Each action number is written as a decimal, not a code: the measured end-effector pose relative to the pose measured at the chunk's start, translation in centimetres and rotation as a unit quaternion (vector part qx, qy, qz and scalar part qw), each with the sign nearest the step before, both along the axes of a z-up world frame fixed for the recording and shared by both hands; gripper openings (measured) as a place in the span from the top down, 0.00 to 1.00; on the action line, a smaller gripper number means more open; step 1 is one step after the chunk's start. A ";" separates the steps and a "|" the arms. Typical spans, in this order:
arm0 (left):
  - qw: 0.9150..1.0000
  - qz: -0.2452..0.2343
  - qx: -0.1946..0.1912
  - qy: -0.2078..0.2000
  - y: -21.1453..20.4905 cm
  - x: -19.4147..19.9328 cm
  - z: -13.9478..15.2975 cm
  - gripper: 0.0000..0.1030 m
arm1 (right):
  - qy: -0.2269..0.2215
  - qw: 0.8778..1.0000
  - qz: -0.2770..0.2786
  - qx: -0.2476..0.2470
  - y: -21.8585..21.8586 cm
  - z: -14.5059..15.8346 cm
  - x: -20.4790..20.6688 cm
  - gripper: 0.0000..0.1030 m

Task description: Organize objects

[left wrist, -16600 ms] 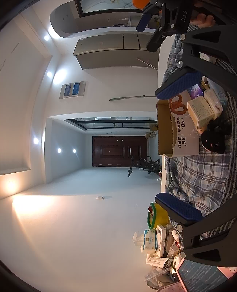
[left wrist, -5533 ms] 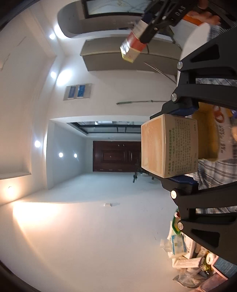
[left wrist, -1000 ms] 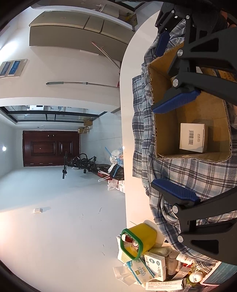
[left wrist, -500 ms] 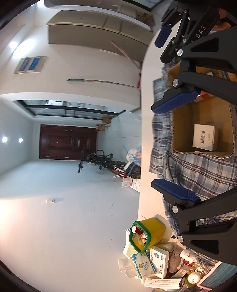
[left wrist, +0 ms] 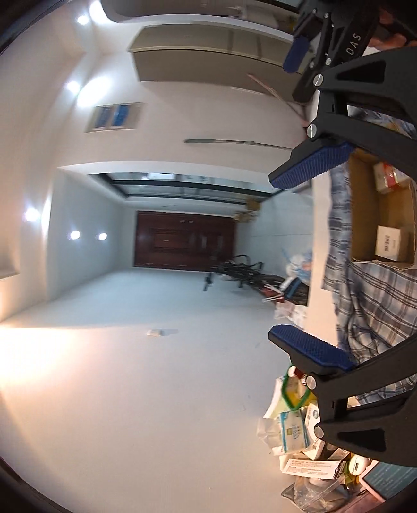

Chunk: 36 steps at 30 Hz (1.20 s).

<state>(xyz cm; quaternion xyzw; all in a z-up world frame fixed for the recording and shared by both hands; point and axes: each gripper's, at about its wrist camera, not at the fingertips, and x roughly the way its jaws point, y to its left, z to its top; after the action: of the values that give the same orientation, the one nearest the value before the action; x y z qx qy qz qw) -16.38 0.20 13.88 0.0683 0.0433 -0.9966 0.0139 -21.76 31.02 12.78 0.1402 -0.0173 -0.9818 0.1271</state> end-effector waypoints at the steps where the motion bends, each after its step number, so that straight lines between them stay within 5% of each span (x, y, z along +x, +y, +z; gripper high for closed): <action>1: 1.000 0.005 -0.002 0.013 0.0 0.8 0.4 0.13 | 0.007 1.000 0.001 -0.002 0.0 0.4 0.5 0.29; 5: 0.998 0.000 -0.013 0.060 0.1 3.6 1.9 0.00 | 0.035 0.999 -0.001 -0.006 0.0 1.4 2.1 0.27; 9: 0.996 -0.020 0.011 0.084 -0.9 5.8 3.0 0.00 | 0.054 0.998 0.001 -0.018 0.0 2.0 3.2 0.18; 15: 0.996 -0.055 0.012 0.068 -1.4 6.2 3.7 0.00 | 0.125 0.991 -0.019 -0.050 0.1 2.6 6.1 0.00; 19: 0.996 -0.047 0.031 0.065 -1.9 6.2 3.8 0.00 | 0.176 0.982 -0.040 -0.049 -0.1 3.1 8.1 0.00; 27: 0.997 -0.060 0.020 0.050 -1.5 6.4 4.2 0.00 | 0.175 0.983 -0.030 -0.045 -0.5 3.5 8.8 0.00; 36: 0.994 -0.061 0.027 0.091 -1.3 8.4 4.7 0.00 | 0.177 0.983 -0.008 -0.046 0.0 3.9 10.3 0.00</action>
<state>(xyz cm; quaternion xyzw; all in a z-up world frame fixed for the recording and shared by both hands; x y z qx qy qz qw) -8.01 -1.15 18.54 -0.0203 0.0668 -0.9962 -0.0523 -11.50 31.04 16.71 -0.0420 -0.0404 -0.9903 0.1262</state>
